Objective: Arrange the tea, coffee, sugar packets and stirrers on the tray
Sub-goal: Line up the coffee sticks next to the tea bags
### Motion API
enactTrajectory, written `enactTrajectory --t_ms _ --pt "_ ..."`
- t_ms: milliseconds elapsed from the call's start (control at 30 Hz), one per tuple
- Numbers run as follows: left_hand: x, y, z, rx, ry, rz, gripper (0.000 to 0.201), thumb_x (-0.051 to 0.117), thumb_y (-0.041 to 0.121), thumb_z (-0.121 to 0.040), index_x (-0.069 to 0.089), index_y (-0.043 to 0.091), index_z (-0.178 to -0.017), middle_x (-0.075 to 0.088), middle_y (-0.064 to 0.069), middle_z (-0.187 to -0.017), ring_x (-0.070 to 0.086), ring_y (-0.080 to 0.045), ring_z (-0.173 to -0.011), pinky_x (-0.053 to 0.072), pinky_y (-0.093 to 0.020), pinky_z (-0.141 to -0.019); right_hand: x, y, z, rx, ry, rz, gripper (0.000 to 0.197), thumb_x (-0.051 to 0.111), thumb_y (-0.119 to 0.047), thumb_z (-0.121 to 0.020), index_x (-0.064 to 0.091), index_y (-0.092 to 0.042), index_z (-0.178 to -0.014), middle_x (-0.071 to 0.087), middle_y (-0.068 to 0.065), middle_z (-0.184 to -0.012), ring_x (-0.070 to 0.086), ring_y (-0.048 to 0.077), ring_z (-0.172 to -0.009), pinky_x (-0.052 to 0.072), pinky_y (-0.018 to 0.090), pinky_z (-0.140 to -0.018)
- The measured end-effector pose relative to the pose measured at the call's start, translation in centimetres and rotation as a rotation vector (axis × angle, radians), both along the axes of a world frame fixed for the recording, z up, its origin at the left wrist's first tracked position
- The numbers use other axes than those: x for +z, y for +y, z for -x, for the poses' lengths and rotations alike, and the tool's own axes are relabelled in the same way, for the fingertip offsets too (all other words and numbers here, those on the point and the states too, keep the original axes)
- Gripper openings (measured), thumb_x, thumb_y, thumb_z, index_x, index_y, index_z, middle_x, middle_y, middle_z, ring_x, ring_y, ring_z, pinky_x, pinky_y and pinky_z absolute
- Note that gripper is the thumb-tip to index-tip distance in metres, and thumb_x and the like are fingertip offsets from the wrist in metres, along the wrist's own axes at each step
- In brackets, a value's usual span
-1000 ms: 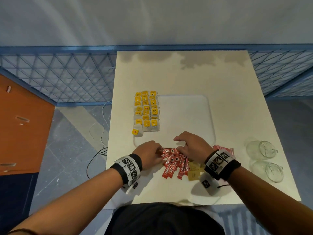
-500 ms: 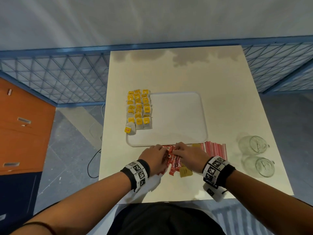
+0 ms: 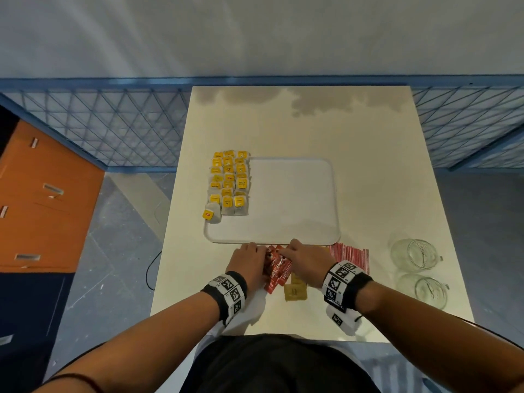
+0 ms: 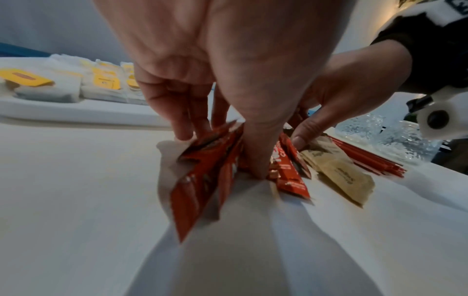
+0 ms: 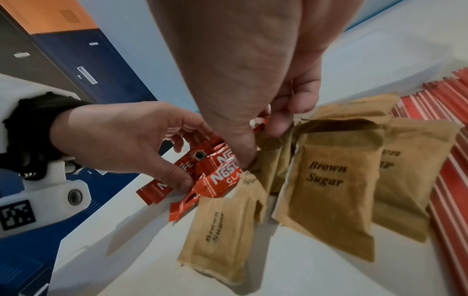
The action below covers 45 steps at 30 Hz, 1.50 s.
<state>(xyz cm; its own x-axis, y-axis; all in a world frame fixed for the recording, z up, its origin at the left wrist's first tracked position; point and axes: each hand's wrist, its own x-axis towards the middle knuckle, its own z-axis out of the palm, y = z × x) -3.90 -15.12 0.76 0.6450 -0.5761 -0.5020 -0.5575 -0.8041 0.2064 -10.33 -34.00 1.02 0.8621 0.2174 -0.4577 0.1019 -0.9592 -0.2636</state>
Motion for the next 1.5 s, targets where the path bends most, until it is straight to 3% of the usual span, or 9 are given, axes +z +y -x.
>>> enactTrajectory --t_ms 400,633,800,900,1033,1200,1333,1433,1500 --pt "-0.3 -0.5 -0.3 0.175 0.202 0.073 0.02 0.057 0.019 -0.094 0.058 0.014 -0.113 0.063 -0.006 -0.11 0.062 -0.027 -0.101 0.048 -0.036 -0.088 0.2 0.3 -1.7 0.012 0.017 -0.024 0.025 0.065 -0.03 -0.095 0.059 -0.021 -0.118 0.056 0.002 -0.105 0.063 0.025 -0.076 0.041 0.031 -0.062" --pt "0.2 0.6 -2.0 0.225 0.335 0.131 0.013 0.055 0.019 -0.093 0.068 0.015 -0.098 0.072 -0.006 -0.096 0.066 -0.024 -0.089 0.046 -0.028 -0.075 -0.1 -0.2 -1.8 0.007 0.007 -0.05 0.02 0.062 -0.032 -0.098 0.061 -0.021 -0.115 0.056 0.003 -0.105 0.063 0.027 -0.077 0.039 0.031 -0.063" --pt "0.8 1.4 -2.4 0.237 0.399 0.237 0.015 0.057 0.024 -0.096 0.066 0.024 -0.108 0.067 0.007 -0.092 0.062 -0.011 -0.078 0.044 -0.024 -0.07 0.3 -0.5 -1.8 -0.031 0.035 -0.089 0.02 0.057 -0.031 -0.1 0.063 -0.022 -0.117 0.058 0.0 -0.107 0.064 0.027 -0.084 0.052 0.037 -0.072" --pt "1.3 1.9 -2.8 0.25 0.402 0.266 0.014 0.058 0.027 -0.096 0.063 0.022 -0.108 0.069 0.003 -0.095 0.065 -0.018 -0.084 0.047 -0.028 -0.073 1.0 -0.8 -1.7 -0.072 0.024 -0.118 0.015 0.053 -0.03 -0.101 0.064 -0.025 -0.109 0.062 -0.005 -0.102 0.064 0.021 -0.084 0.052 0.037 -0.074" --pt "2.6 2.1 -2.9 0.273 0.41 0.291 0.008 0.055 0.023 -0.099 0.057 0.016 -0.104 0.057 0.008 -0.078 0.052 -0.006 -0.058 0.035 -0.017 -0.051 2.3 -1.2 -1.8 -0.143 0.02 -0.171 0.017 0.054 -0.033 -0.099 0.068 -0.028 -0.108 0.065 -0.009 -0.1 0.062 0.016 -0.086 0.053 0.036 -0.078" --pt "4.0 2.3 -3.0 0.3 0.432 0.362 0.011 0.052 0.02 -0.101 0.059 0.013 -0.107 0.055 0.011 -0.076 0.053 -0.008 -0.059 0.034 -0.014 -0.05 3.6 -1.8 -1.4 -0.224 0.034 -0.26 0.009 0.058 -0.033 -0.096 0.066 -0.031 -0.098 0.068 -0.012 -0.095 0.059 0.009 -0.084 0.052 0.032 -0.078" --pt "4.7 2.5 -2.7 0.406 0.55 0.406 0.017 0.05 0.018 -0.1 0.062 0.007 -0.103 0.062 0.002 -0.073 0.053 -0.002 -0.051 0.044 -0.022 -0.053 4.0 -2.2 -0.6 -0.353 0.005 -0.38 0.008 0.063 -0.036 -0.095 0.069 -0.034 -0.099 0.071 -0.016 -0.093 0.062 0.005 -0.082 0.051 0.025 -0.073" --pt "4.8 2.7 -2.3 0.517 0.665 0.484 0.023 0.051 0.022 -0.092 0.062 0.003 -0.101 0.067 -0.013 -0.077 0.062 -0.015 -0.062 0.052 -0.043 -0.063 4.7 -2.4 -0.3 -0.445 0.006 -0.49 0.003 0.067 -0.034 -0.094 0.069 -0.034 -0.094 0.072 -0.013 -0.087 0.066 0.006 -0.076 0.054 0.027 -0.071" --pt "5.0 2.5 -1.9 0.553 0.718 0.523 0.027 0.052 0.027 -0.088 0.063 0.006 -0.101 0.067 -0.013 -0.078 0.062 -0.023 -0.067 0.051 -0.043 -0.067 5.0 -2.5 -0.1 -0.498 0.008 -0.574 0.003 0.069 -0.032 -0.094 0.07 -0.035 -0.094 0.074 -0.011 -0.089 0.069 0.007 -0.077 0.057 0.029 -0.072"
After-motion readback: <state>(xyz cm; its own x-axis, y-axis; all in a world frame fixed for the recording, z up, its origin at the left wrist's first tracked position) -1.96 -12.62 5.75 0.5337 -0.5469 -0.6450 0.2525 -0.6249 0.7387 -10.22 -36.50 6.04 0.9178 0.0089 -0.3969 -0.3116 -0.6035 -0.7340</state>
